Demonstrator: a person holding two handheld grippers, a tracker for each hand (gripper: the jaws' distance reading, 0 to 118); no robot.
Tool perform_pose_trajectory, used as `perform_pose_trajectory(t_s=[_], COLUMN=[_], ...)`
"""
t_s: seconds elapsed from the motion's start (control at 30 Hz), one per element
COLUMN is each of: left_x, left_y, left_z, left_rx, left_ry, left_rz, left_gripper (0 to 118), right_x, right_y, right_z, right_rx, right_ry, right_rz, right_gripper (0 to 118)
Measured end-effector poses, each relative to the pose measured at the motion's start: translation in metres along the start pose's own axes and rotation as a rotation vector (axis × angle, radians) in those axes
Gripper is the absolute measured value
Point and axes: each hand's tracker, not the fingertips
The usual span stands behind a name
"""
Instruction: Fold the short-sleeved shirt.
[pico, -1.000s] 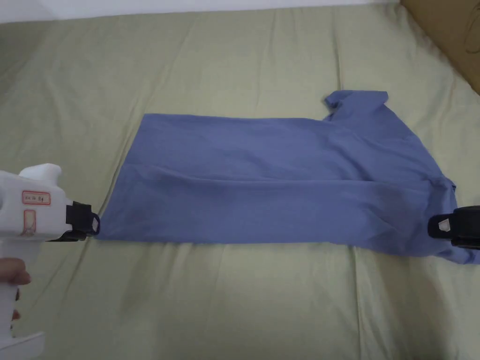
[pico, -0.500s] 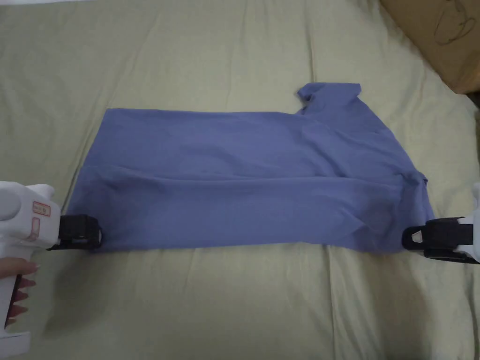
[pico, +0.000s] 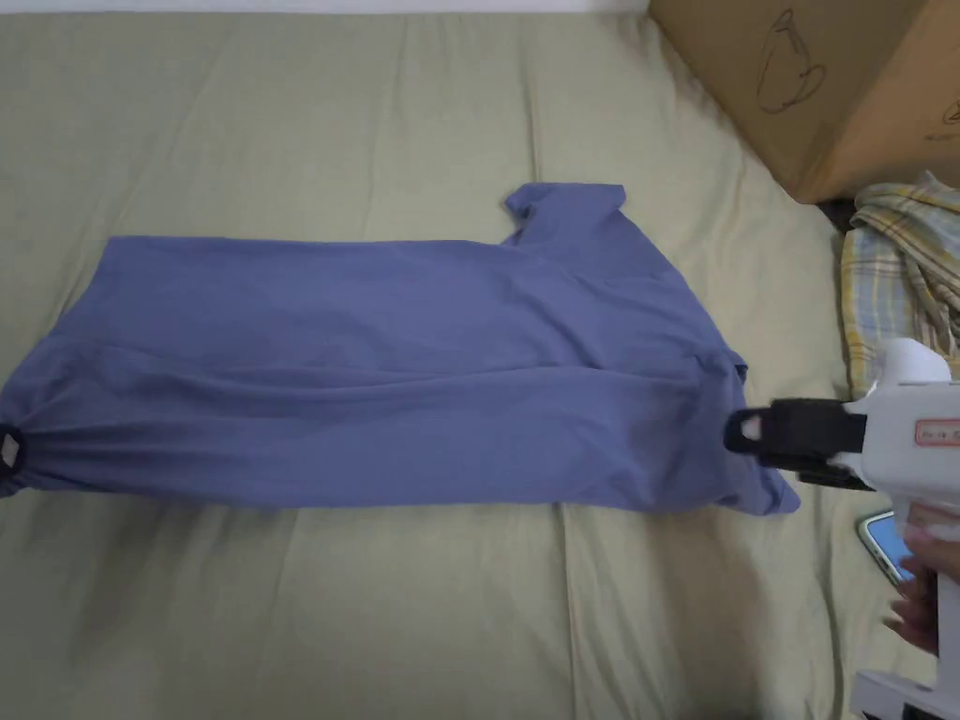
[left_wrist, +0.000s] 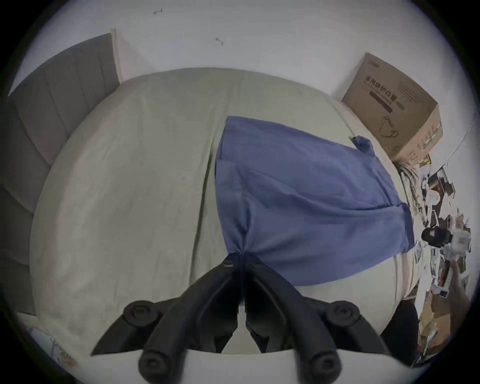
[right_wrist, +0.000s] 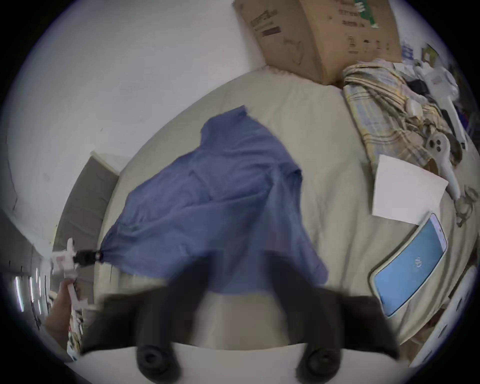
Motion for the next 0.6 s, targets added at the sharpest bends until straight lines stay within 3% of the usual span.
perform_pose_trajectory(t_s=[0.03,0.1,0.17,0.27,0.3,0.33,0.37,0.47,0.57,0.6], left_x=[0.0,0.0,0.006,0.01,0.006,0.005,0.004,0.002,-0.002,-0.004], left_y=[0.0,-0.001,-0.005,-0.008,-0.007,-0.007,-0.007,-0.007,-0.009,-0.01], left_z=[0.001,0.0,0.001,-0.001,-0.002,-0.004,-0.005,-0.006,-0.001,0.001], left_rx=[-0.002,-0.008,-0.022,-0.032,-0.034,-0.037,-0.04,-0.049,-0.031,-0.029], left_ry=[-0.002,0.001,0.01,0.009,0.009,0.011,0.015,0.009,0.009,0.0], left_rz=[0.001,-0.011,-0.024,-0.022,-0.019,-0.016,-0.016,-0.011,-0.017,-0.004], left_gripper=[0,0,0,0,0,0,0,0,0,0], right_x=[0.003,0.006,0.005,0.028,0.029,0.034,0.034,0.025,0.016,0.021], right_y=[0.003,0.009,0.01,0.013,0.012,0.01,0.009,0.005,0.004,0.008], right_z=[-0.007,-0.015,-0.034,-0.046,-0.048,-0.049,-0.047,-0.034,-0.029,-0.029], right_rx=[-0.023,-0.039,-0.16,-0.2,-0.217,-0.221,-0.215,-0.16,-0.189,-0.203], right_ry=[-0.059,-0.131,-0.121,-0.173,-0.171,-0.129,-0.065,-0.014,-0.056,-0.034], right_rz=[-0.035,-0.061,-0.088,-0.09,-0.086,-0.084,-0.08,-0.042,0.009,-0.012], right_gripper=[118,115,116,112,98,63,4,4,4,4])
